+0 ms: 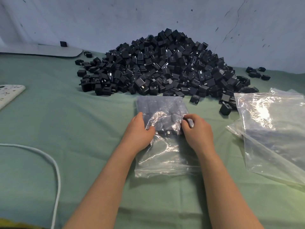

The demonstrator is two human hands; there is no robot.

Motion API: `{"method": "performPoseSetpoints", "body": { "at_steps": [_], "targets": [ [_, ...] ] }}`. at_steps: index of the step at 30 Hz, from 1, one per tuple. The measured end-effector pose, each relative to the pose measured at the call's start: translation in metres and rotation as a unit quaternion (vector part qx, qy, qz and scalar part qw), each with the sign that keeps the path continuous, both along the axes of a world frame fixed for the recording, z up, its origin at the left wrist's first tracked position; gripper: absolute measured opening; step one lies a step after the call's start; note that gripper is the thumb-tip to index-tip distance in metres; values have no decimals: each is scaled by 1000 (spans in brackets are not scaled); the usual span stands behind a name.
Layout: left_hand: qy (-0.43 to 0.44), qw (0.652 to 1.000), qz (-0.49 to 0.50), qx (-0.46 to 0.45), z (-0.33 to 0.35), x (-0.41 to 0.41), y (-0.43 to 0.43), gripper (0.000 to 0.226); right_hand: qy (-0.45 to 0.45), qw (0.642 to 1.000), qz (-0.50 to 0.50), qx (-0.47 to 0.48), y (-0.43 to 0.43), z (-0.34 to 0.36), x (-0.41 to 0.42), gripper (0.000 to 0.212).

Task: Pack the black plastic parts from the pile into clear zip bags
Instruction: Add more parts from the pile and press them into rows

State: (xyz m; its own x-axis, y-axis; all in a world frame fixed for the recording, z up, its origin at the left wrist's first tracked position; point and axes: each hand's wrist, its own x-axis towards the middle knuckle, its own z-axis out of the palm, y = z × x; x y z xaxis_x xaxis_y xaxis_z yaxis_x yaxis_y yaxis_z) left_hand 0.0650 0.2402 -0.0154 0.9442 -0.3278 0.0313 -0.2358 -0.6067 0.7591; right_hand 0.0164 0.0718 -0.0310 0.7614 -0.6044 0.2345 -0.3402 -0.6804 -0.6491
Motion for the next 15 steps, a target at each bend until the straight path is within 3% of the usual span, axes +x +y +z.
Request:
{"method": "performPoseSetpoints", "body": {
  "at_steps": [4, 7, 10, 15],
  "targets": [
    [35, 998, 18, -49, 1, 3, 3, 38, -9, 1000, 6, 15, -1, -1, -1, 29],
    [36, 998, 23, -38, 1, 1, 3, 35, -12, 1000, 7, 23, -2, -1, -1, 29],
    [17, 999, 29, -29, -1, 0, 1, 15, -15, 999, 4, 28, -2, -1, -1, 29],
    [2, 1000, 24, -17, 0, 0, 0, 27, -17, 999, 0, 28, -2, -2, -2, 28]
  ]
}}
